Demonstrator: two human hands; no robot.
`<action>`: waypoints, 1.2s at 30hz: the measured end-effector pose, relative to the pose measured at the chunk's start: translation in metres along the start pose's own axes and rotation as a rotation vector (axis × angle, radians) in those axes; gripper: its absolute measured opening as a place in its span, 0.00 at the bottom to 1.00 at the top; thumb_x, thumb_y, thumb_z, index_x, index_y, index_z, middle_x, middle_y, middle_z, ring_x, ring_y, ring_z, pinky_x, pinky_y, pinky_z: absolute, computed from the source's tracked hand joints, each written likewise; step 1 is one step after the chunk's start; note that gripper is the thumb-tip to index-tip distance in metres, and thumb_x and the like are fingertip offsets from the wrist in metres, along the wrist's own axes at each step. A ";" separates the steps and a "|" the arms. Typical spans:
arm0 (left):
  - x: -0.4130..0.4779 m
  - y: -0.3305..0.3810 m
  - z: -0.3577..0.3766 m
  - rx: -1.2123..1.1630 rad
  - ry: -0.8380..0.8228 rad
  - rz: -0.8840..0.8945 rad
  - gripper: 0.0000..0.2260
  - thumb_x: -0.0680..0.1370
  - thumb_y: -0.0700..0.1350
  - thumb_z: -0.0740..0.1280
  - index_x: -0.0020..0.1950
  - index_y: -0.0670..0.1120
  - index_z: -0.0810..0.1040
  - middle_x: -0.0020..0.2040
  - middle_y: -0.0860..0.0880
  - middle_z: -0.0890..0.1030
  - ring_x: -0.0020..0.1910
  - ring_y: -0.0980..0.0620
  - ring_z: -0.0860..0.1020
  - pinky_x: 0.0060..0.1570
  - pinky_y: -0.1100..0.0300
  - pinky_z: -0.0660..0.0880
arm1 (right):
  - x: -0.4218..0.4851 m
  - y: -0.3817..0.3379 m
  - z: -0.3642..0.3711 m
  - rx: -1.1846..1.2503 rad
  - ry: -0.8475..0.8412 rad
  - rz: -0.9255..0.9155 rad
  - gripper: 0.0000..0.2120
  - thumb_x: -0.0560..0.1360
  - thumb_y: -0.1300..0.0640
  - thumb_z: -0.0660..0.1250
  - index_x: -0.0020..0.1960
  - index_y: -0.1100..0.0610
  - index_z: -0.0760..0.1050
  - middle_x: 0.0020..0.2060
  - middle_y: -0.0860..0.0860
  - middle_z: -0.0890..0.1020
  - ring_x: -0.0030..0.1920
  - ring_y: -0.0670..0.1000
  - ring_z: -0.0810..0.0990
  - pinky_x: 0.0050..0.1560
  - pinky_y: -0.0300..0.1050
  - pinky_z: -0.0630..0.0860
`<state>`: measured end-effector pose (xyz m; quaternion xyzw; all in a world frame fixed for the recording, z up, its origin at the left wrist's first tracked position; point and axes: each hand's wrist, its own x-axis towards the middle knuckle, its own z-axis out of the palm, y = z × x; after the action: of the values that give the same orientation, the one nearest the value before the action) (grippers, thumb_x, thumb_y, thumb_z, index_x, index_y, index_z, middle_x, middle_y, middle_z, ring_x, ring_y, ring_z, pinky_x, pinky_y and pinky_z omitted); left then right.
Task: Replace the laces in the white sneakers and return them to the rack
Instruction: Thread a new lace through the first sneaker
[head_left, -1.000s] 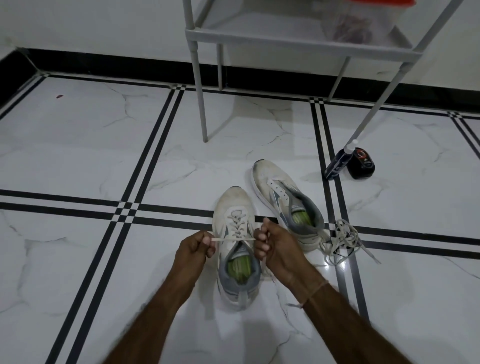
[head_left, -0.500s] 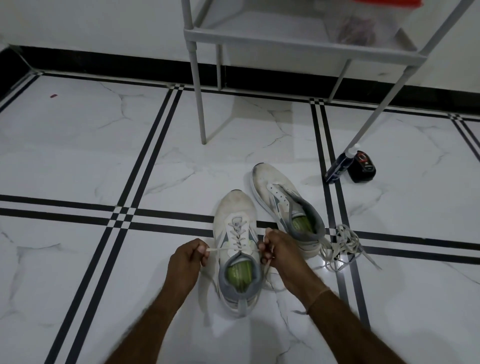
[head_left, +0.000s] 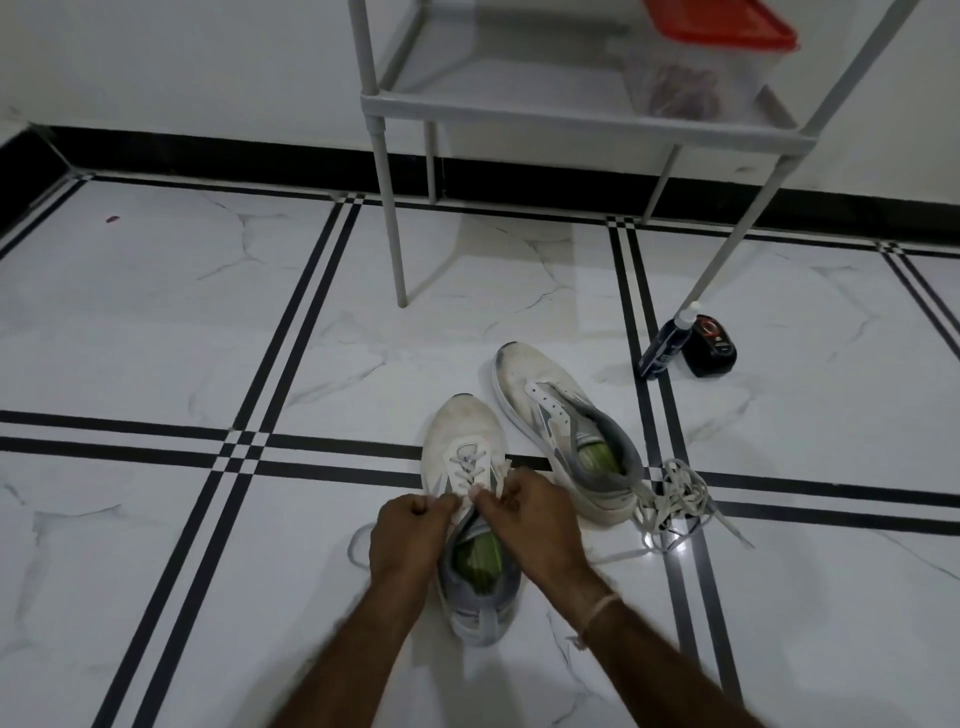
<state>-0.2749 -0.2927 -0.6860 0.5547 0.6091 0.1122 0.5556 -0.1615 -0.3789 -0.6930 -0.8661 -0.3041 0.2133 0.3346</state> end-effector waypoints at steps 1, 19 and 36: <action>0.000 0.003 0.001 -0.006 0.003 0.007 0.10 0.74 0.49 0.75 0.35 0.47 0.82 0.34 0.49 0.83 0.40 0.45 0.82 0.47 0.49 0.81 | 0.001 -0.002 0.002 0.022 0.009 -0.031 0.20 0.75 0.45 0.72 0.32 0.48 0.65 0.28 0.45 0.72 0.31 0.45 0.72 0.36 0.46 0.69; -0.016 0.076 -0.015 -0.690 -0.201 -0.014 0.11 0.83 0.37 0.64 0.65 0.40 0.74 0.48 0.44 0.86 0.47 0.49 0.84 0.47 0.58 0.79 | 0.017 -0.055 -0.064 0.724 -0.243 0.077 0.10 0.84 0.57 0.63 0.53 0.61 0.80 0.39 0.51 0.83 0.33 0.43 0.72 0.34 0.39 0.68; -0.080 0.178 -0.050 -0.518 -0.272 0.474 0.10 0.85 0.44 0.61 0.54 0.42 0.81 0.44 0.47 0.87 0.49 0.49 0.86 0.49 0.58 0.78 | 0.013 -0.137 -0.150 0.770 -0.146 -0.218 0.09 0.83 0.58 0.65 0.53 0.60 0.83 0.40 0.53 0.84 0.36 0.45 0.74 0.35 0.37 0.70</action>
<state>-0.2353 -0.2689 -0.4898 0.5310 0.3362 0.3135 0.7119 -0.1184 -0.3566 -0.4957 -0.6227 -0.3150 0.3356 0.6327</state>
